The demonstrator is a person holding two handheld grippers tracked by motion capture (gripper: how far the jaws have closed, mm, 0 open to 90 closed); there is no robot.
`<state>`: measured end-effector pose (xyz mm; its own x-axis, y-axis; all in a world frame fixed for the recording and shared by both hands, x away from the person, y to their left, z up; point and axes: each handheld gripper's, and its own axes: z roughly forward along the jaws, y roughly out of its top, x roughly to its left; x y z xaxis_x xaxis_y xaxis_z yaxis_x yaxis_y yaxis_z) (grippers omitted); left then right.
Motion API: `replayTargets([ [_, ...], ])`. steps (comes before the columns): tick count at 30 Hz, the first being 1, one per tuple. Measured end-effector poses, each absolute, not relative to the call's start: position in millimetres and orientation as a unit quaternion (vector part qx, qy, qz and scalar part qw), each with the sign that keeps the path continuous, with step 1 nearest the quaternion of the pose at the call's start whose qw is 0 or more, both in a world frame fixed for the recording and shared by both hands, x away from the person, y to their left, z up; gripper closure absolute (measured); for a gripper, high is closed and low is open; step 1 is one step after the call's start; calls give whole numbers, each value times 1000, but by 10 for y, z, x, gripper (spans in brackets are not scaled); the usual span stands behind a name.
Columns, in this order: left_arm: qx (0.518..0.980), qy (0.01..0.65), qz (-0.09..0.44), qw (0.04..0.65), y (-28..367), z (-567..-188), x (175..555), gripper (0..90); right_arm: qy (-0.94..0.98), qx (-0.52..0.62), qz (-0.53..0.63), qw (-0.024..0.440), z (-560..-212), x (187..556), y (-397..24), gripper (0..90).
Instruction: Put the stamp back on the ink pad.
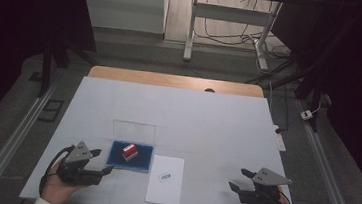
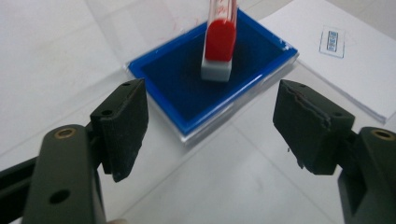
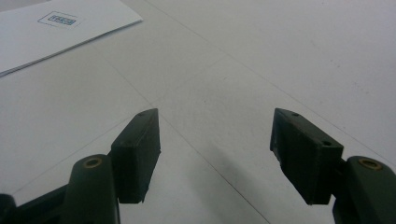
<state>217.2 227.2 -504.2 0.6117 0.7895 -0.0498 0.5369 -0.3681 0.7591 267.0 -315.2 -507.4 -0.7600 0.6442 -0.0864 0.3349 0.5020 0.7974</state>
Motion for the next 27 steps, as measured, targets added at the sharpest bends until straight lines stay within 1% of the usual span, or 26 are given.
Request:
replayTargets([
  [6,803,420,160,391,2371,-5115,2125,265,846,290,406,189,-5081,2672,-3157,330],
  [14,807,425,158,379,2342,-5157,2136,261,847,289,404,191,-5078,2672,-3167,330],
  [27,808,427,152,377,2332,-5158,2154,261,846,288,405,194,-5077,2670,-3175,330],
])
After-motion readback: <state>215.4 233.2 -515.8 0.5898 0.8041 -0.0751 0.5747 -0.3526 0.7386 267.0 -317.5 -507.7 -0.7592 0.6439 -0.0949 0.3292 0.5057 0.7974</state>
